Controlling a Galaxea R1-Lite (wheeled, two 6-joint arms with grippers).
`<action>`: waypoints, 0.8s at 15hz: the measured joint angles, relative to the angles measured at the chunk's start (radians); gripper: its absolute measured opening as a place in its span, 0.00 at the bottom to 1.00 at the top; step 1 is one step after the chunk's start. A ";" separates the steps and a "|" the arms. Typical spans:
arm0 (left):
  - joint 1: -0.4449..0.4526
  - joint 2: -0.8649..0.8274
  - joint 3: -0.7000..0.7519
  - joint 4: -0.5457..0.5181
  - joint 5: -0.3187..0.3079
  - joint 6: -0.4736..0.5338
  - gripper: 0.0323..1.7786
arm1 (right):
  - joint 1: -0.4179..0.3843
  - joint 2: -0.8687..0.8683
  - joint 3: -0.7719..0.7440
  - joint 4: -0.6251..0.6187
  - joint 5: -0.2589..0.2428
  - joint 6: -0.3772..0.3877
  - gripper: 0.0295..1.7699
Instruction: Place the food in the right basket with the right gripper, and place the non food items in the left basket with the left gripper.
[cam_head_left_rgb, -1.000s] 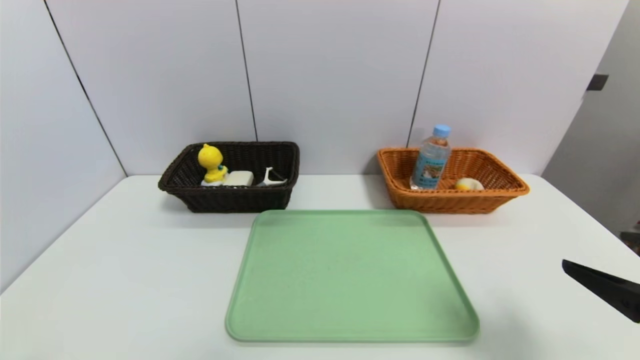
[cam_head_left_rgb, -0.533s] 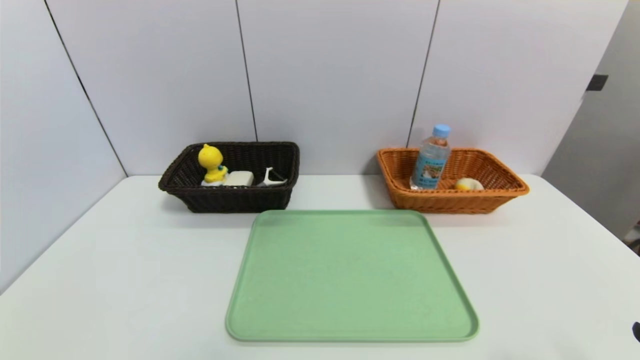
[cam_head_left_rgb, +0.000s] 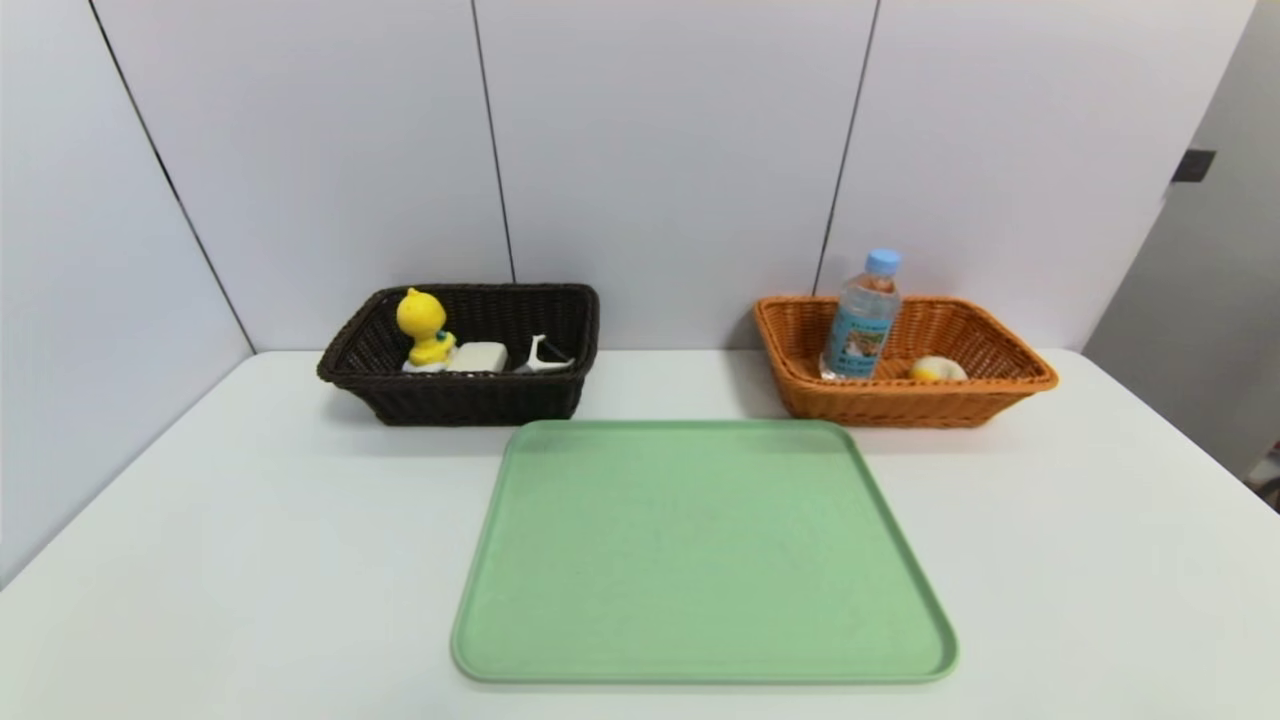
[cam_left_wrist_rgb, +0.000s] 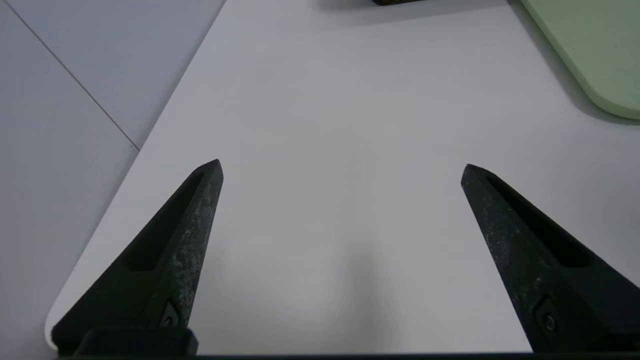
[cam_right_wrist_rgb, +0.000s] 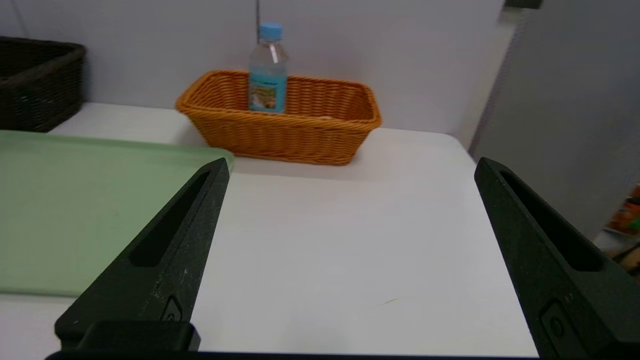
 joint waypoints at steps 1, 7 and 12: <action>0.000 -0.001 0.052 -0.085 0.012 0.033 0.95 | 0.000 -0.004 0.003 -0.016 -0.059 -0.003 0.96; 0.000 -0.004 0.173 -0.214 0.019 0.053 0.95 | -0.029 -0.010 -0.026 -0.040 -0.267 0.000 0.96; 0.000 -0.004 0.188 -0.214 -0.006 0.047 0.95 | -0.192 -0.004 -0.044 -0.022 -0.046 0.051 0.96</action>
